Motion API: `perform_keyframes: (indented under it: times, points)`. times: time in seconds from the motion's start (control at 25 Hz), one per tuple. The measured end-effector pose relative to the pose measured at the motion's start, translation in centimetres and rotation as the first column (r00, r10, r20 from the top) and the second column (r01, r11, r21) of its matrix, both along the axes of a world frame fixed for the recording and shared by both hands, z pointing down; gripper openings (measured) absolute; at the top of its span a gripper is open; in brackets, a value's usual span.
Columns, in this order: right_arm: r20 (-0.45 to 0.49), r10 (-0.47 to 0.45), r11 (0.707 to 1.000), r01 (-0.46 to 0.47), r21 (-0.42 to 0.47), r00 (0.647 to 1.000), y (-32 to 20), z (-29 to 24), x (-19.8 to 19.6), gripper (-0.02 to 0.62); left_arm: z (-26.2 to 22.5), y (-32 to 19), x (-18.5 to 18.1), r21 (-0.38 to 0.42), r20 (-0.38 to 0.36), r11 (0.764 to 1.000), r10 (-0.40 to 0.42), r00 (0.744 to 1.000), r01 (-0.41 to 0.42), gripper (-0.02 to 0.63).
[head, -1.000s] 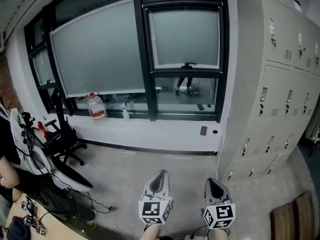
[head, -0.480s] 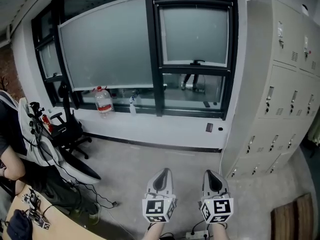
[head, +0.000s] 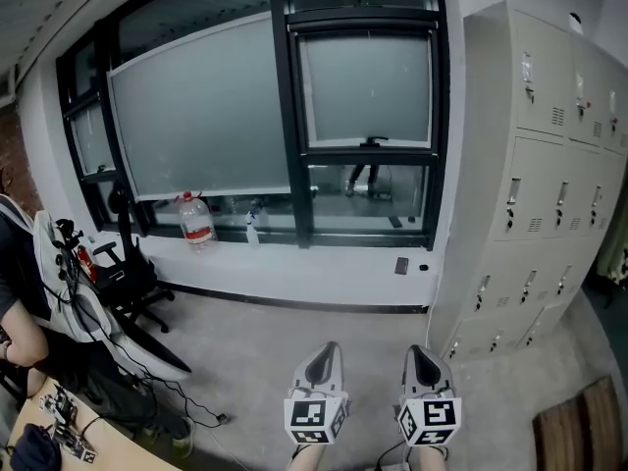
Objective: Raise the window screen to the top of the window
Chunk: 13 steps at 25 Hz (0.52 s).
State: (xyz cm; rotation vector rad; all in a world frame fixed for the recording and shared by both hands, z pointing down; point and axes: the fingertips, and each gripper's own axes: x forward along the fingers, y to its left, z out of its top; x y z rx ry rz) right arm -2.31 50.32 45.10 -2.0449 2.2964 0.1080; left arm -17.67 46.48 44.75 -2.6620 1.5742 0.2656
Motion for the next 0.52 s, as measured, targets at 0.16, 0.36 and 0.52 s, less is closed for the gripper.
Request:
perform_keyframes:
  times: [0.16,0.36,0.52]
  points:
    - [0.0,0.008,1.0,-0.008,-0.004,1.0,0.3,0.4,0.5,0.006,0.1,0.1,0.8,-0.002,0.003,1.0,0.011,1.0,-0.011,0.012]
    - [0.002,0.017,1.0,-0.017,-0.008,1.0,0.2,0.7,1.1,0.006,0.2,0.1,1.6,0.001,0.011,1.0,0.025,1.0,-0.025,0.012]
    - [0.0,0.023,1.0,-0.023,-0.002,1.0,0.2,0.8,1.2,0.006,0.6,-0.1,1.4,-0.004,0.017,1.0,0.025,1.0,-0.025,0.012]
